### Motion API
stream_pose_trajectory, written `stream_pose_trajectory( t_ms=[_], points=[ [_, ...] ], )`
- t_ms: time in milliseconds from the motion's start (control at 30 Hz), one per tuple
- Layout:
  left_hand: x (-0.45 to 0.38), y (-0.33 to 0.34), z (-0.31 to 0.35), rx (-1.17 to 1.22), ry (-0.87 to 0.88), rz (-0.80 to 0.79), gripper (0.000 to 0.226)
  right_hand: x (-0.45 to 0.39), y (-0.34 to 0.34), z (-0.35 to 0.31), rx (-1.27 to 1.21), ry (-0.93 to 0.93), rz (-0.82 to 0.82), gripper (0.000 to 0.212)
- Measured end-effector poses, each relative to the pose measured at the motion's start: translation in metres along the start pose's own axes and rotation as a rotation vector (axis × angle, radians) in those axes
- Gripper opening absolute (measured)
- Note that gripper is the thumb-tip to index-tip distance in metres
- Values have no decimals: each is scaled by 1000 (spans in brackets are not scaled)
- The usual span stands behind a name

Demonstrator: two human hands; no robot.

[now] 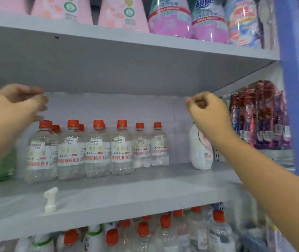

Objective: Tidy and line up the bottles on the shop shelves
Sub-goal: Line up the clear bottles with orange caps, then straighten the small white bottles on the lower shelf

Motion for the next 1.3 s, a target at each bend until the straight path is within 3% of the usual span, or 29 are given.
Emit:
stream_pose_trajectory(
  t_ms=[67,200,267,333,467,567,600,667,767,867,1000,1200,1300],
  points=[
    [33,47,45,84,36,-91,22,-5,-33,33,77,124,28,25],
    [99,174,94,106,-5,-445,16,1,-12,107,262,525,-373,76],
    [121,225,94,25,-87,-569,19,8,-1,124,240,576,-475,67],
    [131,262,88,-99,-126,-654,36,5,5,126,222,520,-481,40],
    [128,298,68,-250,-215,-724,76,10,24,116,177,478,-614,28],
    [123,313,54,-168,-293,-730,80,10,28,110,129,450,-803,22],
    [123,317,49,-135,-306,-725,75,4,23,109,79,463,-791,16],
    [126,323,40,-112,-321,-718,67,-18,6,114,38,513,-611,17],
    [134,332,33,-50,-342,-732,65,-47,-12,126,255,488,-403,54],
    [137,337,32,57,-383,-734,61,-38,0,145,334,527,-548,90],
    [131,325,18,-20,-404,-656,41,-18,25,172,236,609,-740,47],
    [132,296,34,-26,-403,-576,48,5,18,143,169,570,-824,48],
    [151,268,62,-76,-361,-543,54,33,-3,107,83,467,-787,41]
  ],
)
Point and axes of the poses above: each hand's wrist, its own x-axis away from the middle knuckle, its own y-axis out of the palm, z = x × y, the point moved 8 cm from there along -x, towards the middle knuckle, and after that the axes turned 7 degrees about y, right-handed, at the moved point
